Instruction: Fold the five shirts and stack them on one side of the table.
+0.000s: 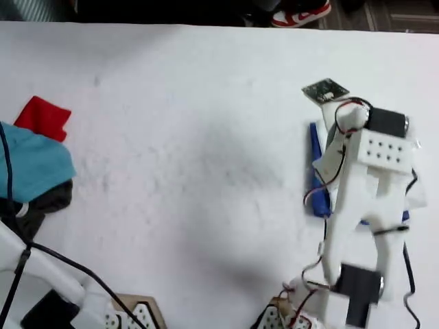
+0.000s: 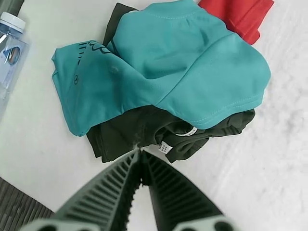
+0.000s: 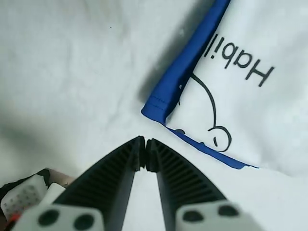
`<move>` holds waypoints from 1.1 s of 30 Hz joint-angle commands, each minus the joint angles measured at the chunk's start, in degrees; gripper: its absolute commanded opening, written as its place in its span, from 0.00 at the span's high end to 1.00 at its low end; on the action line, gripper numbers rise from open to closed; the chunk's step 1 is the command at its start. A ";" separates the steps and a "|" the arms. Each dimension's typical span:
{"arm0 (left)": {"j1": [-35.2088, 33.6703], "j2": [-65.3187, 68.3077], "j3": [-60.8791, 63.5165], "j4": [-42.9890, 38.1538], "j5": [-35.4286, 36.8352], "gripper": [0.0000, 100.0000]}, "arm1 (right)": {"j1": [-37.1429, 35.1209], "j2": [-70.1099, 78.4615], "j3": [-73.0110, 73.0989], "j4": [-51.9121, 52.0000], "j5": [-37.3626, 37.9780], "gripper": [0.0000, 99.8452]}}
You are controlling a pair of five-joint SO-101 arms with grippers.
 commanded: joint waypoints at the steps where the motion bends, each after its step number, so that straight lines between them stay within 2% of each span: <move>1: -0.13 -1.45 -0.35 -0.35 -0.88 0.97 | -0.66 -6.99 2.99 0.40 -0.09 0.98; 5: 2.07 -1.45 2.99 -3.34 -8.62 0.97 | -0.22 -9.63 9.23 0.40 -7.12 0.98; 9: 4.70 -1.36 11.96 -7.56 -14.51 0.96 | -0.22 -11.30 12.92 0.40 -13.10 0.98; 15: 5.14 -1.36 21.63 -15.65 -18.11 0.78 | -0.22 -11.91 14.77 0.40 -14.15 0.98; 19: 6.81 1.89 22.86 -19.96 -24.53 0.77 | -0.22 -12.26 15.03 0.40 -14.15 0.98; 24: 7.25 15.43 12.75 -19.08 -26.55 0.77 | -0.22 -12.26 15.03 0.40 -14.15 0.98; 33: 7.34 37.58 -21.63 -7.74 -26.99 0.77 | -0.22 -12.26 18.11 0.40 -14.15 0.98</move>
